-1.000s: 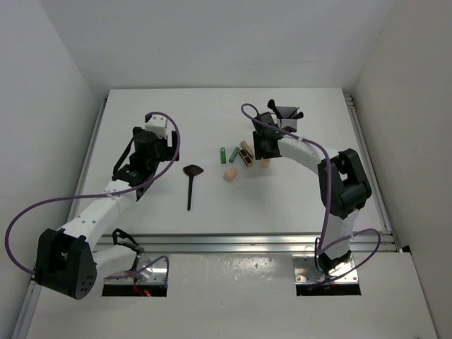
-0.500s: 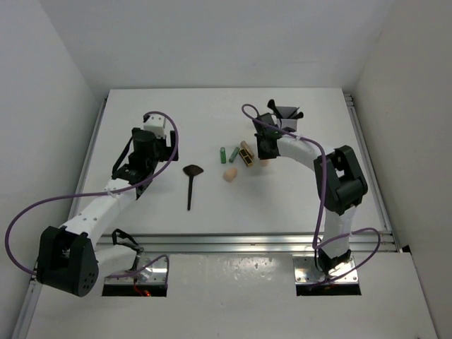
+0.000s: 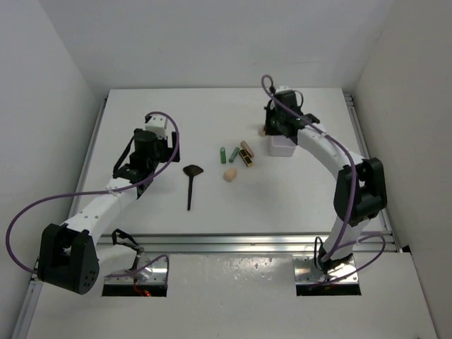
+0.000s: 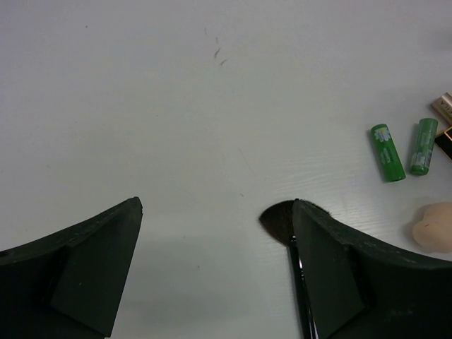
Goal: Organize the makeup
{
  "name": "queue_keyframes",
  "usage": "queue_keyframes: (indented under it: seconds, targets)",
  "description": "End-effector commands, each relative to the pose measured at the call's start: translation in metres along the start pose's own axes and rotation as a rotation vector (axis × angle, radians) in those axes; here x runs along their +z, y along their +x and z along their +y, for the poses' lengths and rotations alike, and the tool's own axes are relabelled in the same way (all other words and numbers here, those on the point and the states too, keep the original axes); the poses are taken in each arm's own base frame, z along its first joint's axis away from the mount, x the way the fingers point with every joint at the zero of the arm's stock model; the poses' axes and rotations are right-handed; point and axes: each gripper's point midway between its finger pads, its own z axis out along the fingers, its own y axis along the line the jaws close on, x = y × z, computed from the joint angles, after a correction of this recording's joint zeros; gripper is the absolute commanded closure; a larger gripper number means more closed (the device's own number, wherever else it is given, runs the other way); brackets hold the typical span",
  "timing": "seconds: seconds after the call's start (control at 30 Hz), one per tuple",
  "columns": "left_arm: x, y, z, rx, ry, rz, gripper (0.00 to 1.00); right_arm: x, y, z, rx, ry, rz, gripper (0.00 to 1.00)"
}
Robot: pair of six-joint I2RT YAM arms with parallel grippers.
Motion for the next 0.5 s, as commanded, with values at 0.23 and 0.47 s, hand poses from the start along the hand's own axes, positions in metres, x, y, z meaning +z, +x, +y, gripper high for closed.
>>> queue_keyframes:
  seconds: [0.23,0.47]
  targets:
    - [0.002,-0.013,-0.001,-0.025,0.009,-0.04,0.07,-0.021,-0.092,-0.061,0.108,0.039,-0.187,1.0]
    - [0.004,-0.011,-0.001,-0.024,0.008,-0.031,0.07,-0.009,-0.072,-0.072,0.174,0.068,-0.121,1.0]
